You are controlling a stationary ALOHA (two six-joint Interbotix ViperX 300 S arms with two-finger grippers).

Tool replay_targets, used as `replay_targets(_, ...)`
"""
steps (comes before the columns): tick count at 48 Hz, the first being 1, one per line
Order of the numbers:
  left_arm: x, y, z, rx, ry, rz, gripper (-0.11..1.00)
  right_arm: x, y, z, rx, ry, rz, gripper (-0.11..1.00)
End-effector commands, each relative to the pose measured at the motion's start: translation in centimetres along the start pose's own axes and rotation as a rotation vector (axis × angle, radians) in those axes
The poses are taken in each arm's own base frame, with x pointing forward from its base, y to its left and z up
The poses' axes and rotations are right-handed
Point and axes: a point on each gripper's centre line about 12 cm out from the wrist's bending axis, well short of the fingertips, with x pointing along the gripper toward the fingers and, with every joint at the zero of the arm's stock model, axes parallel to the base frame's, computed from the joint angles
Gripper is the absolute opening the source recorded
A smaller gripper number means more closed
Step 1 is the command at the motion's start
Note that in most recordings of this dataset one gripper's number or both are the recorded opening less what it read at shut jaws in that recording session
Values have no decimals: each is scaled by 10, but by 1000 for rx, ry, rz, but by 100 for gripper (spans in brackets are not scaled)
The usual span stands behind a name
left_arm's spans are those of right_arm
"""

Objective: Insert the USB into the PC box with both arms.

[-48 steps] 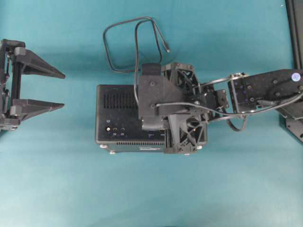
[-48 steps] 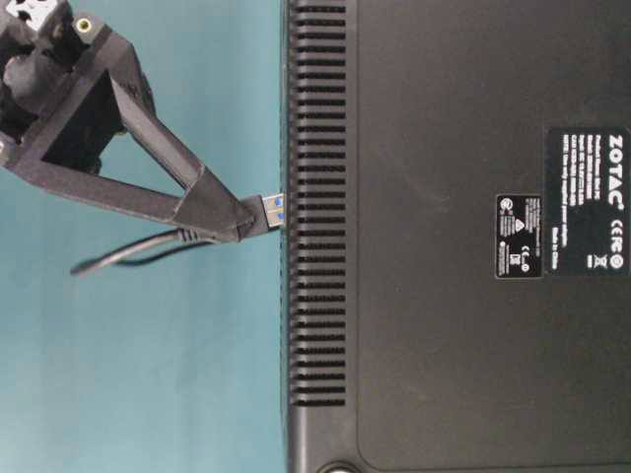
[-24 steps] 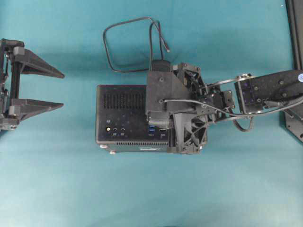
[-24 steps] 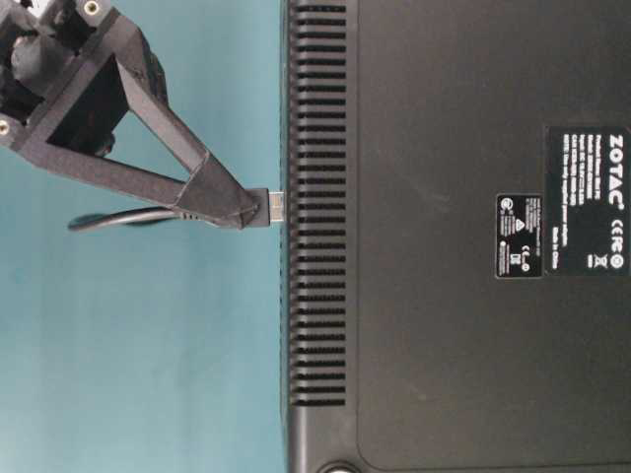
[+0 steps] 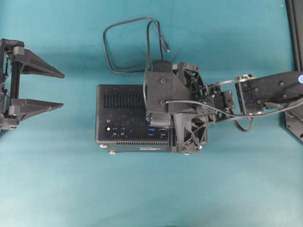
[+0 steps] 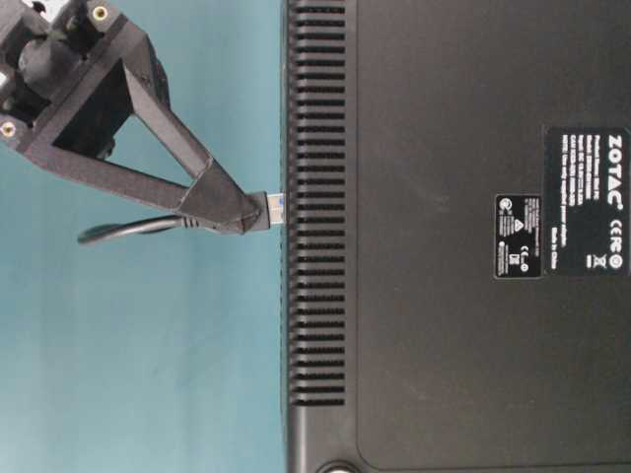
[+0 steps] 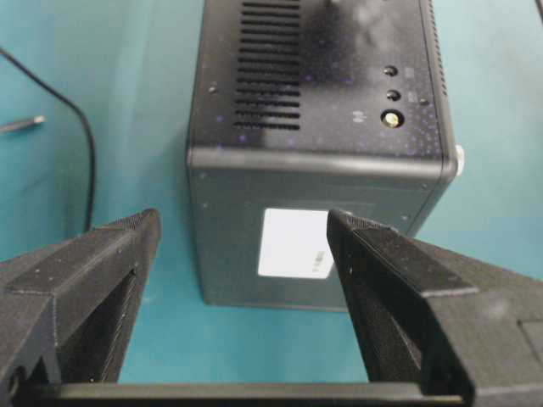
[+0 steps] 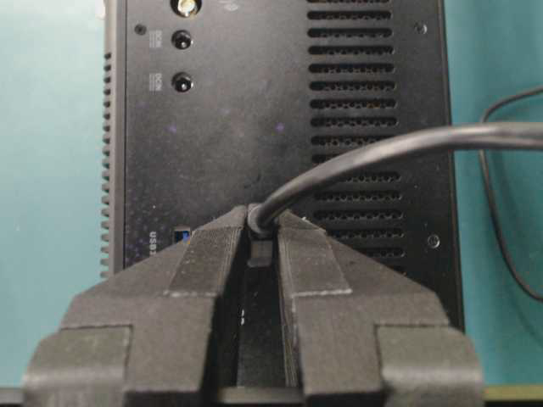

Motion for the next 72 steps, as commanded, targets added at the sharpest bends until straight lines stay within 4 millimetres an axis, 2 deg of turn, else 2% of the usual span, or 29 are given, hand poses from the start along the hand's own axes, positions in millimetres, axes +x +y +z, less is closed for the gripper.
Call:
replay_targets(1, -1, 0, 7, 3, -22, 0, 83, -9, 7, 3, 3, -24, 19, 11)
replay_targets(10, -1, -1, 7, 2, -21, -2, 83, -11, 16, 4, -6, -27, 36, 11)
replay_targets(21, -1, 0, 8, 3, -23, 0, 83, -15, 13, 7, -10, -49, 34, 12)
replay_targets(27, -1, 0, 8, 3, -23, -1, 83, -19, 13, 10, -10, -73, 39, 16)
replay_targets(33, -1, -1, 7, 2, -23, -2, 83, -21, 13, 11, -9, -85, 41, 29)
replay_targets(40, -1, -1, 10, 2, -31, -2, 83, -25, 14, 15, -8, -99, 45, 56)
replay_targets(45, -1, -1, 10, 2, -35, -2, 83, -27, 13, 18, -6, -104, 43, 68)
replay_targets(57, 0, 0, 10, 1, -32, 0, 83, -31, 5, 22, -23, -123, 9, 68)
replay_targets(72, 0, -1, 11, 0, -43, -2, 83, -24, -8, 19, -14, -125, -17, 66)
